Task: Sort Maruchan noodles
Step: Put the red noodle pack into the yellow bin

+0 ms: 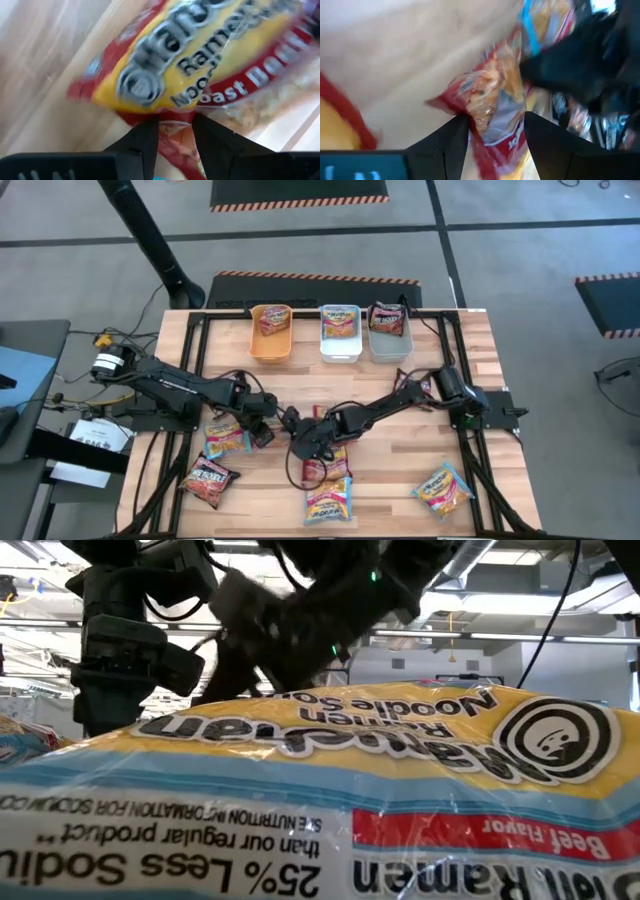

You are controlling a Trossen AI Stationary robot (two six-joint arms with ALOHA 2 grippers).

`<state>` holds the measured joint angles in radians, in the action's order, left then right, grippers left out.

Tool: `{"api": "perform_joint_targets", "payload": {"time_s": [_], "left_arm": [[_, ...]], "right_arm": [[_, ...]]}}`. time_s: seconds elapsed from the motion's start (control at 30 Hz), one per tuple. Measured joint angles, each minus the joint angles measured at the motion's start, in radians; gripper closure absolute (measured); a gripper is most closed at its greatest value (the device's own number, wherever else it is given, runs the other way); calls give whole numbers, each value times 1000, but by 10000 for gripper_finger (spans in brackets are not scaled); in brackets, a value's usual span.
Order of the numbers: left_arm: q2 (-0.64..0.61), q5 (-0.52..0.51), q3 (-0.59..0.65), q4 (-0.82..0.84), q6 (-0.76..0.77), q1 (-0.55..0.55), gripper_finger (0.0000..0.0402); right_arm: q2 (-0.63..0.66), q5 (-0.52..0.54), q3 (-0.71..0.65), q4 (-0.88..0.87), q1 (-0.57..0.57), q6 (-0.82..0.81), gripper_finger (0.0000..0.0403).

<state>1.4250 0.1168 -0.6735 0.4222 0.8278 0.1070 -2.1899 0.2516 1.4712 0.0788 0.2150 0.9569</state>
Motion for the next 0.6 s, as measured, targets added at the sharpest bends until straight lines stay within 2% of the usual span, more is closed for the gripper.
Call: {"api": "perform_joint_targets", "payload": {"time_s": [0.2, 0.3, 0.47, 0.6], "left_arm": [[0, -7, 0, 4, 4, -1, 290], [0, -8, 0, 4, 2, -1, 290], [0, -8, 0, 5, -4, -1, 290], [0, 1, -2, 10, -2, -1, 290]], "right_arm": [[0, 2, 3, -7, -2, -16, 206], [1, 10, 3, -8, -5, -42, 245], [5, 21, 5, -7, -5, -47, 331], [5, 32, 5, -11, 2, -50, 378]]}}
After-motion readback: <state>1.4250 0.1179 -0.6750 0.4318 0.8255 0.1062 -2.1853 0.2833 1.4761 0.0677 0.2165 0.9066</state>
